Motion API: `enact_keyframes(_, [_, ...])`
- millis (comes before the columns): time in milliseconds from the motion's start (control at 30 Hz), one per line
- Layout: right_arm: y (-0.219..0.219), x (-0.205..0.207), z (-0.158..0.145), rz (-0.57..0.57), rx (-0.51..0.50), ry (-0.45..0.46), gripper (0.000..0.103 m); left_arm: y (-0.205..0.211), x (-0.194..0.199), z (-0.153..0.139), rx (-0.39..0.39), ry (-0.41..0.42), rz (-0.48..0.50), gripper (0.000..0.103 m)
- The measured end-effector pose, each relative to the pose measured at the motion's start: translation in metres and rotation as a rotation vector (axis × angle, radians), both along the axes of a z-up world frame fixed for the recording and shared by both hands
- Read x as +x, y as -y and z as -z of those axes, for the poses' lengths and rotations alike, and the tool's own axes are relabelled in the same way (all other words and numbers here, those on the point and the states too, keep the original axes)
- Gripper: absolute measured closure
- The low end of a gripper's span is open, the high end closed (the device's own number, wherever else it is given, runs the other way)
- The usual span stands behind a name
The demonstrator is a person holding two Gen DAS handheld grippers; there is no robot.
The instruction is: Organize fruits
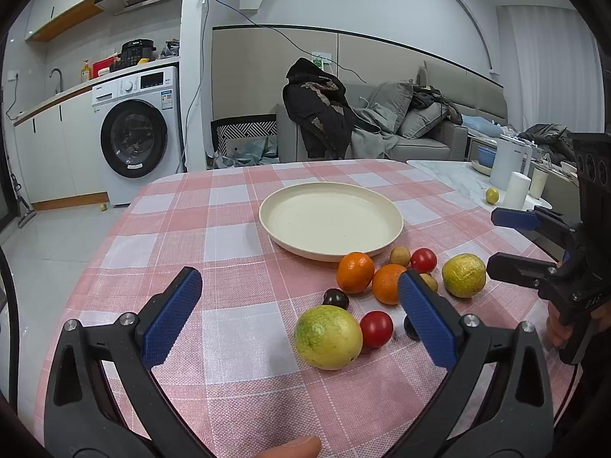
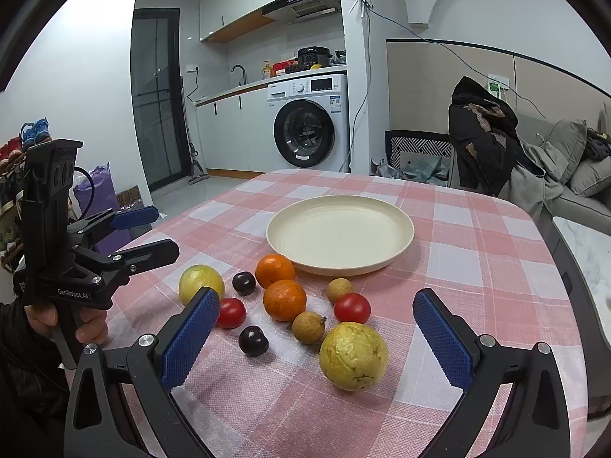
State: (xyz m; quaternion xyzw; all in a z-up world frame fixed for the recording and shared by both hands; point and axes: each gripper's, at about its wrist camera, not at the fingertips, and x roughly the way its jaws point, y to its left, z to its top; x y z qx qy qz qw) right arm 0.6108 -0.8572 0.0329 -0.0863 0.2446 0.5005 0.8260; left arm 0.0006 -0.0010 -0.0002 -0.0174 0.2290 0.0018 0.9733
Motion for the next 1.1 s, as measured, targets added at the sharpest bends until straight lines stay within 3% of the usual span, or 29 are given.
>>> enact_keyframes(1100, [-0.0011, 0.0013, 0.001, -0.004, -0.008, 0.0, 0.0, 0.0013, -0.0006, -0.0001, 0.009, 0.002, -0.001, 0.001])
